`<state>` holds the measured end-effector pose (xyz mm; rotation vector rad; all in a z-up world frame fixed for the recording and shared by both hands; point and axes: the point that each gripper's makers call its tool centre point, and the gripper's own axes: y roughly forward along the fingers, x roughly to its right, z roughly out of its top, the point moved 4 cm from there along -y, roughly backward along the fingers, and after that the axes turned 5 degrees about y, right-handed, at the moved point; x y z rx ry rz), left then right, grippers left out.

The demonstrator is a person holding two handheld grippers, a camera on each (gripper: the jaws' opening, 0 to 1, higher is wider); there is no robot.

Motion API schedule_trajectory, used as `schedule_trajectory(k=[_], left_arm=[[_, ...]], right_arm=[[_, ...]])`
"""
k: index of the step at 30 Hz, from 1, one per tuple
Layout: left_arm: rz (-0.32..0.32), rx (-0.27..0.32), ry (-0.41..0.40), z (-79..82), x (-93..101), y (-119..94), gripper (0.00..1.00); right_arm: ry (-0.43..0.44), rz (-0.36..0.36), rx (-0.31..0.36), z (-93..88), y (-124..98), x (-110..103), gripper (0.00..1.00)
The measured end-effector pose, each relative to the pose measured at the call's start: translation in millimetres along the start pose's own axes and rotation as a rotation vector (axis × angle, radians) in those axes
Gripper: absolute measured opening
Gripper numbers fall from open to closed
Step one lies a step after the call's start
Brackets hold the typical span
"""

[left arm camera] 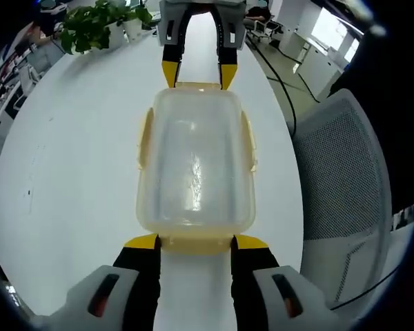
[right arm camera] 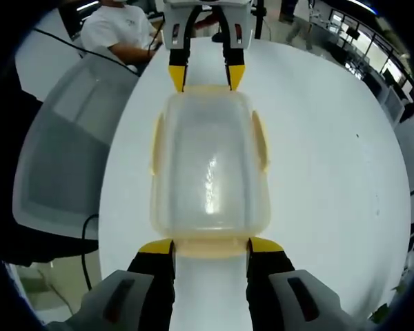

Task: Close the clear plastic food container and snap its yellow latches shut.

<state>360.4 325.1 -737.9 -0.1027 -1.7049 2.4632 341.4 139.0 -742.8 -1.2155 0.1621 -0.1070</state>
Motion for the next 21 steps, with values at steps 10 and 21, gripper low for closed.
schedule_trajectory(k=[10, 21], left_arm=[[0.026, -0.026, 0.011, 0.8, 5.1, 4.2, 0.39], [0.065, -0.06, 0.033, 0.0, 7.4, 9.1, 0.4]], right_arm=[[-0.017, -0.019, 0.003, -2.3, 2.2, -3.6, 0.4], [-0.04, -0.047, 0.047, -4.9, 2.4, -5.7, 0.4]])
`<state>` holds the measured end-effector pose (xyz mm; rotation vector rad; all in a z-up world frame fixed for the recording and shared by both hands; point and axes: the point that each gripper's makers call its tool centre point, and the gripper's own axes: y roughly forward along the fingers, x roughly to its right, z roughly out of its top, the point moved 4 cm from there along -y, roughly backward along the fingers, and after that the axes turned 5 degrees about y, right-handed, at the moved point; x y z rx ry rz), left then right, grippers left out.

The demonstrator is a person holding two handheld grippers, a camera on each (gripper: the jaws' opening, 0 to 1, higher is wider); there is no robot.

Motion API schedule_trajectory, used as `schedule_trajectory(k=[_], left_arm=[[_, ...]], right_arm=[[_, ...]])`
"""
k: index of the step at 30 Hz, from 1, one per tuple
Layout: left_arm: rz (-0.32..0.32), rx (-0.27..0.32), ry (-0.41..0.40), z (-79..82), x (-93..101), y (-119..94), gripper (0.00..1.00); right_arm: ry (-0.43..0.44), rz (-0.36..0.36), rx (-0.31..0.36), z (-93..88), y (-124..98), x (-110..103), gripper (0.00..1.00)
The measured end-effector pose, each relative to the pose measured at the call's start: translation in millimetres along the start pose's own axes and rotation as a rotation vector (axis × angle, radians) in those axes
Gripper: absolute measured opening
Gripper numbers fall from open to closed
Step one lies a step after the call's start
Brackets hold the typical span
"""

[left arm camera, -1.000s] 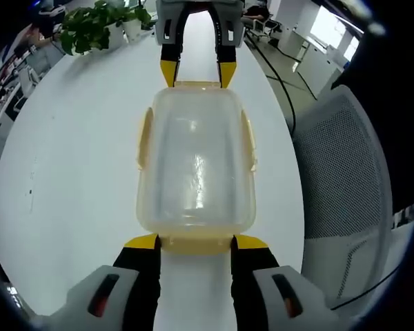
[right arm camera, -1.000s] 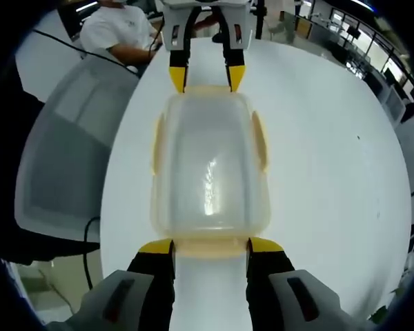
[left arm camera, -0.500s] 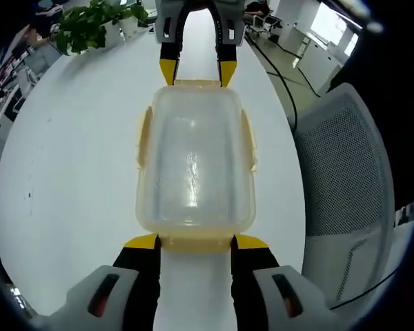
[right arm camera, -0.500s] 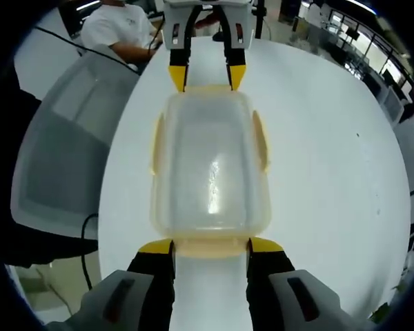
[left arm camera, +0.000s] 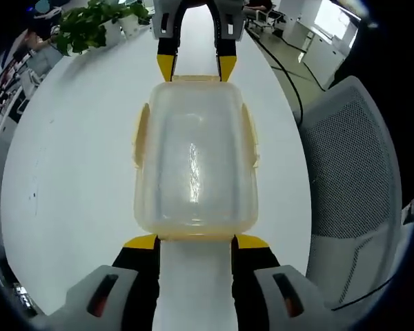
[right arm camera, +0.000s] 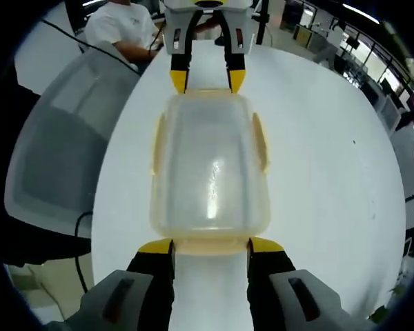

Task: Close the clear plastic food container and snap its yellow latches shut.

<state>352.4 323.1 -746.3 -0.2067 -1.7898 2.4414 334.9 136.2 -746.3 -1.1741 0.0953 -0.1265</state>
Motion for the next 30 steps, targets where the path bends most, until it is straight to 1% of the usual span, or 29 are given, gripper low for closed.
schedule_trajectory(k=[4, 8, 11, 13, 14, 15, 16, 17, 18, 19, 20, 21, 22, 23, 25, 26, 27, 28, 29, 30], left_arm=[[0.021, 0.008, -0.006, -0.7, -0.2, -2, 0.4], [0.037, -0.006, -0.001, -0.9, 1.5, -1, 0.4], [0.039, -0.011, -0.015, -1.4, 2.4, -2, 0.4], [0.04, -0.008, -0.037, -2.3, 3.9, -2, 0.4], [0.041, -0.007, -0.045, -3.1, 5.0, -2, 0.39], [0.025, -0.016, -0.077, -7.2, 8.3, -3, 0.36], [0.014, -0.037, -0.088, -11.8, 10.3, -4, 0.3], [0.013, -0.055, -0.104, -17.9, 11.3, -5, 0.27], [0.022, -0.054, -0.117, -20.8, 10.7, -5, 0.27], [0.04, -0.024, -0.168, -22.0, 10.8, -7, 0.29], [0.041, -0.01, -0.186, -21.6, 11.3, -8, 0.3], [0.047, 0.029, -0.242, -20.4, 11.6, -11, 0.31], [0.059, 0.049, -0.267, -20.0, 10.9, -14, 0.31], [0.076, 0.078, -0.295, -18.4, 10.1, -19, 0.31], [0.093, 0.103, -0.336, -17.7, 9.6, -24, 0.32], [0.099, 0.129, -0.374, -15.2, 10.3, -27, 0.32], [0.095, 0.143, -0.412, -13.5, 11.0, -28, 0.33], [0.092, 0.171, -0.507, -9.5, 12.1, -29, 0.34], [0.101, 0.19, -0.579, -7.9, 11.2, -30, 0.34], [0.114, 0.211, -0.652, -6.4, 9.9, -30, 0.35]], right_arm=[[0.005, -0.011, 0.023, -1.4, 2, 0, 0.4], [0.021, -0.015, 0.055, -1.8, 0, -1, 0.4], [0.031, -0.015, 0.072, -4.1, -1, -2, 0.4], [0.066, -0.014, 0.096, -4.7, -3, -1, 0.39], [0.082, -0.018, 0.103, -5.3, -4, -1, 0.4], [0.113, -0.025, 0.113, -5.7, -7, 0, 0.42], [0.128, -0.028, 0.123, -5.5, -10, 0, 0.42], [0.139, -0.03, 0.128, -5.9, -12, 1, 0.42], [0.166, -0.034, 0.134, -7.4, -14, 2, 0.42], [0.19, -0.04, 0.14, -8.7, -16, 3, 0.43], [0.233, -0.034, 0.155, -10.0, -18, 2, 0.43], [0.27, -0.026, 0.172, -10.2, -20, 2, 0.43], [0.303, -0.028, 0.183, -10.9, -22, 3, 0.43], [0.347, -0.033, 0.21, -10.9, -25, 4, 0.42], [0.424, -0.027, 0.239, -12.0, -29, 5, 0.42], [0.451, -0.016, 0.259, -11.2, -30, 4, 0.42], [0.513, -0.01, 0.285, -10.6, -30, 3, 0.41], [0.551, -0.007, 0.3, -10.3, -31, 4, 0.4], [0.592, -0.001, 0.323, -8.9, -31, 3, 0.4], [0.611, -0.001, 0.337, -7.7, -31, 3, 0.4]])
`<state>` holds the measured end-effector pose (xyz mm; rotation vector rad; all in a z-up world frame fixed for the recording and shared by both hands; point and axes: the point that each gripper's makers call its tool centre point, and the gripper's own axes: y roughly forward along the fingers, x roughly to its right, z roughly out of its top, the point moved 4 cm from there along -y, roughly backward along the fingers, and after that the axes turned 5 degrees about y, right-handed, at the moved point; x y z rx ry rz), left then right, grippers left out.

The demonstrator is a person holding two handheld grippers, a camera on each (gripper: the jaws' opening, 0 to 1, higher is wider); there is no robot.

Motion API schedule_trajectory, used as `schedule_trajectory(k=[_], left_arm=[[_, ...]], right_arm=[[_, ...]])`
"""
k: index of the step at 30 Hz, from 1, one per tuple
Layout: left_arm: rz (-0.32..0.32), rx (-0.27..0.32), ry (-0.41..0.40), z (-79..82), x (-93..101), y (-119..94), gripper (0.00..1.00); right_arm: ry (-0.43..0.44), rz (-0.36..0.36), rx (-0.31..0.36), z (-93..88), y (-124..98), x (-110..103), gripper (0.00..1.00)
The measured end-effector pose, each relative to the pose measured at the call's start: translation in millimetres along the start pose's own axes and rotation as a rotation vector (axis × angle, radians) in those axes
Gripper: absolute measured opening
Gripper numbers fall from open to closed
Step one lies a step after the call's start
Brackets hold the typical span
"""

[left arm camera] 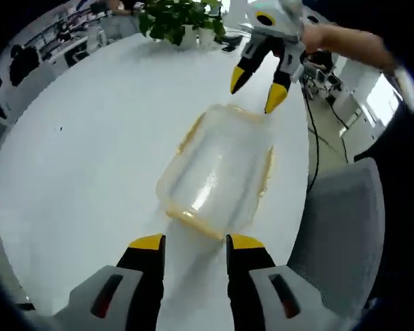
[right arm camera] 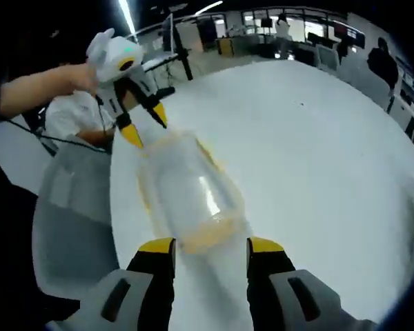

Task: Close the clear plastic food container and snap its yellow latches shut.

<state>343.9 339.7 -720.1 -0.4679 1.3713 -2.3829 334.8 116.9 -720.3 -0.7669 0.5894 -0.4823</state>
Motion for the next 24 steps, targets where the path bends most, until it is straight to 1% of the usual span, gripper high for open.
schedule_trajectory(k=[1, 2, 5, 6, 9, 11, 13, 15, 17, 19, 21, 22, 23, 24], left_arm=[[0.0, 0.013, -0.034, -0.2, 0.9, 1, 0.35], [-0.004, 0.02, -0.09, -2.8, 1.8, 3, 0.36], [0.008, -0.004, -0.208, -15.0, 2.7, 7, 0.37], [0.011, 0.003, -0.244, -16.6, 2.7, 9, 0.37], [0.022, 0.105, -0.386, -10.2, -0.7, 11, 0.39], [0.028, 0.137, -0.451, -8.0, -2.8, 12, 0.39], [0.035, 0.138, -0.476, -8.4, -4.6, 13, 0.39], [0.043, 0.136, -0.494, -9.1, -6.3, 15, 0.39], [0.047, 0.146, -0.515, -9.0, -6.8, 18, 0.39], [0.042, 0.162, -0.551, -7.3, -5.1, 20, 0.39], [0.012, 0.188, -0.616, -2.2, 1.0, 22, 0.37], [0.011, 0.182, -0.606, -1.8, 1.5, 23, 0.35], [0.014, 0.18, -0.6, -0.5, 2.8, 23, 0.34], [0.03, 0.17, -0.587, -1.2, 2.2, 24, 0.34]], right_arm=[[0.02, -0.015, 0.009, -0.5, 0, 0, 0.39], [0.022, -0.018, 0.011, -1.1, 0, -1, 0.39], [0.057, -0.036, 0.012, -5.6, 3, -1, 0.39], [0.074, -0.037, 0.016, -6.6, 3, -2, 0.39], [0.128, -0.037, 0.035, -6.7, 5, -3, 0.38], [0.162, -0.038, 0.049, -6.7, 5, -2, 0.38], [0.19, -0.04, 0.054, -7.5, 6, -2, 0.38], [0.229, -0.036, 0.076, -5.7, 8, -2, 0.38], [0.254, -0.047, 0.073, -7.2, 11, -1, 0.38], [0.261, -0.057, 0.065, -9.5, 15, -1, 0.38], [0.266, -0.054, 0.059, -11.2, 18, -5, 0.38], [0.265, -0.052, 0.057, -11.6, 19, -6, 0.38], [0.255, -0.068, 0.056, -11.9, 19, -5, 0.37], [0.247, -0.077, 0.06, -11.5, 19, -5, 0.36]])
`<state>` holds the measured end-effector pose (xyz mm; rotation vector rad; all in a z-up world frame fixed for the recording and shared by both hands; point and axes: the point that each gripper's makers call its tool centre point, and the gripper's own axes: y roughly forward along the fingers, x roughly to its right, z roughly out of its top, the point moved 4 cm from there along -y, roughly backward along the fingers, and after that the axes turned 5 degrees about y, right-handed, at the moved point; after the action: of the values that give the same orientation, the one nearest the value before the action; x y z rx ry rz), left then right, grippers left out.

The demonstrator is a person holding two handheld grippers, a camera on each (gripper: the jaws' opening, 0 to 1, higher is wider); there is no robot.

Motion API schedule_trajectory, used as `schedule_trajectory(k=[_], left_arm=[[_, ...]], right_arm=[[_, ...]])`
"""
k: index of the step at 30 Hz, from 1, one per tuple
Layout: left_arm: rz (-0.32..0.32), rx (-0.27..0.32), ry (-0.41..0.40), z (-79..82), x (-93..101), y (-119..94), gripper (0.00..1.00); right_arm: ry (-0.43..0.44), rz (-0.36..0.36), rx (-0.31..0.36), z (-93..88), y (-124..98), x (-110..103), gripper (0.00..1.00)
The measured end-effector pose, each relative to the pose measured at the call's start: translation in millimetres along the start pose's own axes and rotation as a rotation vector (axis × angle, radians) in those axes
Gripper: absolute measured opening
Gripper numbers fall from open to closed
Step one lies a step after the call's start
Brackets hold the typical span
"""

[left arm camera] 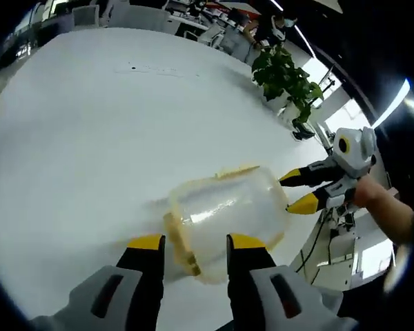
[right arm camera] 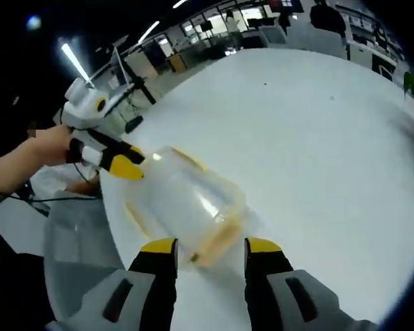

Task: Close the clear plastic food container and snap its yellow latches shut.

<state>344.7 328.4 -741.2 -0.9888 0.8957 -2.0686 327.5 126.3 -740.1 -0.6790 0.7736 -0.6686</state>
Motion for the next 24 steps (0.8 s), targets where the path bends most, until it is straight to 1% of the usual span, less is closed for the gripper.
schedule_trajectory(k=[2, 3, 5, 8, 10, 13, 16, 18, 19, 20, 21, 23, 24], left_arm=[[0.017, 0.001, 0.002, 0.7, -2.4, -0.2, 0.35], [0.01, 0.007, -0.009, 1.2, -2.7, 0.5, 0.35], [0.006, 0.011, -0.034, 1.0, -3.7, 1.4, 0.35], [-0.016, 0.022, -0.046, 1.3, 0.5, 3.0, 0.32], [-0.008, 0.022, -0.049, 0.9, -0.5, 3.1, 0.32], [-0.019, 0.026, -0.075, -0.5, -1.1, 4.0, 0.31], [-0.02, 0.036, -0.07, -0.4, 0.2, 3.7, 0.3], [-0.02, 0.046, -0.071, -1.0, -0.5, 4.0, 0.3], [-0.019, 0.065, -0.098, -1.6, -0.5, 4.3, 0.3], [-0.013, 0.074, -0.105, -2.0, -0.5, 3.8, 0.29], [-0.015, 0.076, -0.092, -3.0, 0.2, 3.6, 0.29], [-0.022, 0.078, -0.1, -2.3, -0.4, 4.4, 0.28], [-0.026, 0.077, -0.101, -1.7, -0.6, 4.8, 0.28]], right_arm=[[0.007, 0.008, 0.005, 0.9, 0.9, -0.9, 0.34], [0.028, 0.021, 0.006, 1.1, 2.2, -3.6, 0.33], [0.026, 0.022, 0.004, 1.4, 4.3, -4.0, 0.31], [0.038, 0.019, 0.001, 0.5, 6.7, -4.9, 0.31], [0.057, 0.018, -0.002, -0.2, 6.1, -4.8, 0.31], [0.077, 0.021, -0.011, -1.1, 6.7, -5.6, 0.3], [0.094, 0.014, -0.016, -1.1, 7.2, -5.4, 0.29], [0.096, 0.005, -0.014, -1.4, 6.9, -6.8, 0.28], [0.105, 0.001, -0.012, -1.8, 6.4, -8.1, 0.27], [0.104, 0.0, -0.011, -1.9, 6.3, -8.3, 0.27], [0.103, -0.002, -0.01, -2.1, 6.2, -8.3, 0.26], [0.107, 0.001, -0.007, -2.0, 6.6, -7.8, 0.24], [0.155, -0.011, 0.013, -0.6, 8.6, -6.1, 0.24]])
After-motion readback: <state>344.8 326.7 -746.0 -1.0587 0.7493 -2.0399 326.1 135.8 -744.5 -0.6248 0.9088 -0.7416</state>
